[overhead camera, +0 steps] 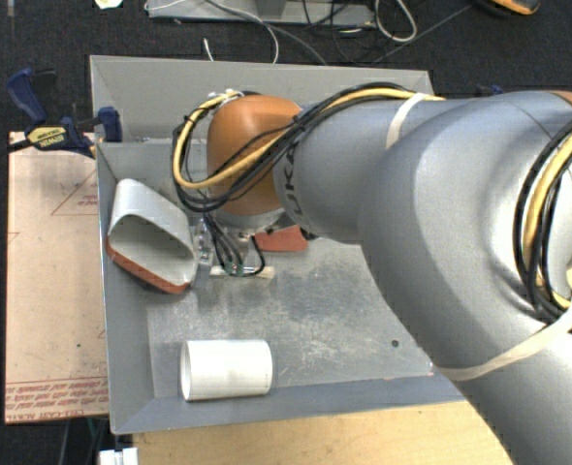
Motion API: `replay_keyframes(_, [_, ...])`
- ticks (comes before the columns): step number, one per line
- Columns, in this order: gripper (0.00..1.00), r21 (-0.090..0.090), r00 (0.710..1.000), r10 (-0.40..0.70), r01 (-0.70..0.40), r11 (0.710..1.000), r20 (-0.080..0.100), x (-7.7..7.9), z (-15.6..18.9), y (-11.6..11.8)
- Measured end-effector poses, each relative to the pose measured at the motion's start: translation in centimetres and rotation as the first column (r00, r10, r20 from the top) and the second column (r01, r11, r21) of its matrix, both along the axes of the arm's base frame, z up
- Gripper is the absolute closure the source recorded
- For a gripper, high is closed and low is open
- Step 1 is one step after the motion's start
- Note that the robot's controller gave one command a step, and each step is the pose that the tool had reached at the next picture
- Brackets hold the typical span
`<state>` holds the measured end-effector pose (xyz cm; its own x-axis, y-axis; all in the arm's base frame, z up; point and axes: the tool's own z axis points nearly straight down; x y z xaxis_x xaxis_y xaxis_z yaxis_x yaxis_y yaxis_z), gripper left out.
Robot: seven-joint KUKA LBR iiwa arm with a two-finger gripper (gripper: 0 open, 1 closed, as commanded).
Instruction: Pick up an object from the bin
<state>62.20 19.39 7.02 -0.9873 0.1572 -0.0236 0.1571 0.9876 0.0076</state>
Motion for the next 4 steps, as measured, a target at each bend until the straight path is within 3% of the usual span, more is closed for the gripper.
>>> replay_keyframes(4, [1.0,0.001,1.0,-0.001,0.001,1.0,0.0,0.01,0.01,-0.01])
